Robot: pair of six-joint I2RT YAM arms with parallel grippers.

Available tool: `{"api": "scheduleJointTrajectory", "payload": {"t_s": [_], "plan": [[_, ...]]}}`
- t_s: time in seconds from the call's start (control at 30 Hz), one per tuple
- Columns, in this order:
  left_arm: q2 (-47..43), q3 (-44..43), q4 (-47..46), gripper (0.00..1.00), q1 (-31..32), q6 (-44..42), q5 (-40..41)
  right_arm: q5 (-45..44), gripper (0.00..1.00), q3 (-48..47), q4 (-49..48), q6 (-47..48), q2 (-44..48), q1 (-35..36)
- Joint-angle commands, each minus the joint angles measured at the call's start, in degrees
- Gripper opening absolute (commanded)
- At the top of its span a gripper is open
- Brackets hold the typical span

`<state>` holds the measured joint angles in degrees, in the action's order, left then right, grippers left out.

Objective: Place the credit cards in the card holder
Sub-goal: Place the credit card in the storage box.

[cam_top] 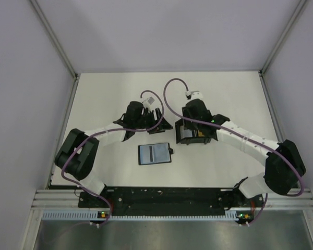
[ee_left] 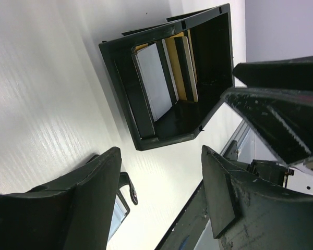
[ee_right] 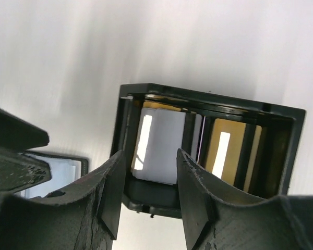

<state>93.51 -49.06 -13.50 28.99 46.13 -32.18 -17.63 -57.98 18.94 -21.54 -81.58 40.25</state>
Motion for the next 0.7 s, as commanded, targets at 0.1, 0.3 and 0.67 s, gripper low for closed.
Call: {"api": "scheduleJointTrajectory", "payload": {"t_s": [0.1, 0.3, 0.67], "plan": [[-0.7, 0.54, -3.11, 0.67, 0.27, -0.25, -1.04, -0.83, 0.44, -5.3, 9.0, -2.63, -5.16, -2.28], [-1.23, 1.07, -3.11, 0.67, 0.19, -0.16, -1.13, -1.19, 0.45, -6.97, 11.64, -3.07, -9.38, -3.33], [-1.14, 1.51, -3.47, 0.66, 0.19, -0.34, -1.39, -2.32, 0.26, -9.17, 12.35, -1.4, -15.18, -5.35]]}}
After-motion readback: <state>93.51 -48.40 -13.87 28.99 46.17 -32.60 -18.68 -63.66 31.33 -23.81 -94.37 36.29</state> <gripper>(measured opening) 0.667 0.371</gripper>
